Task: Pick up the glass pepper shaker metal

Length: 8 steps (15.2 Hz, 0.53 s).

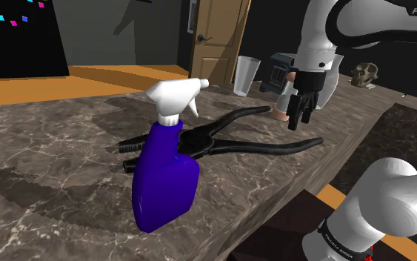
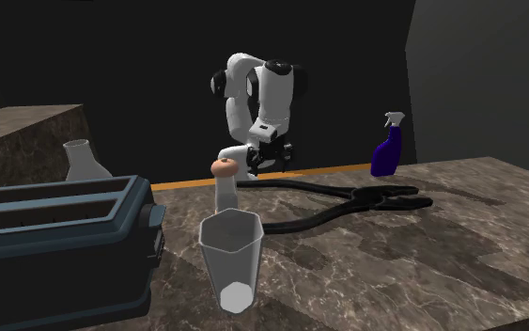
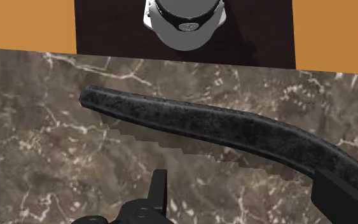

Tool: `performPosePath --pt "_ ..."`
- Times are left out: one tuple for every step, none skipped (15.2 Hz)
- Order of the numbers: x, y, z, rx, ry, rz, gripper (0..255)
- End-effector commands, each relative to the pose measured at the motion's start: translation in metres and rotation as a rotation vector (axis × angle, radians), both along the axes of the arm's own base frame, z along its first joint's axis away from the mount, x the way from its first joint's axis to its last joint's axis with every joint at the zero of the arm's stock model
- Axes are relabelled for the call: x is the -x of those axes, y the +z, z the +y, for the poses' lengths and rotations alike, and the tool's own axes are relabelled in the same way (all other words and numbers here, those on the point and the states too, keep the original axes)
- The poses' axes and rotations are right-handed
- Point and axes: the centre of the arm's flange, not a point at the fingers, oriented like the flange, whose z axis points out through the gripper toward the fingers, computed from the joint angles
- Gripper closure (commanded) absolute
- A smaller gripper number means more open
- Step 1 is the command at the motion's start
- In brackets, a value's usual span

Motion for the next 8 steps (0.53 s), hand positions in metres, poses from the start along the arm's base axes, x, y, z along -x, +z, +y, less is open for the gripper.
performPosePath --pt "0.0 0.0 0.0 0.0 0.0 0.0 0" --pt "-0.004 0.007 -0.009 0.002 0.011 -0.01 0" --pt "-0.007 0.015 -0.018 0.003 0.021 -0.02 0" --pt "-0.011 0.022 -0.028 0.005 0.032 -0.029 0" --pt "-0.015 0.03 -0.037 0.007 0.042 -0.039 0" --pt "-0.019 0.037 -0.046 0.008 0.053 -0.049 0" --pt "-0.023 0.045 -0.055 0.01 0.063 -0.059 0" --pt "-0.027 0.053 -0.064 0.012 0.074 -0.068 0"
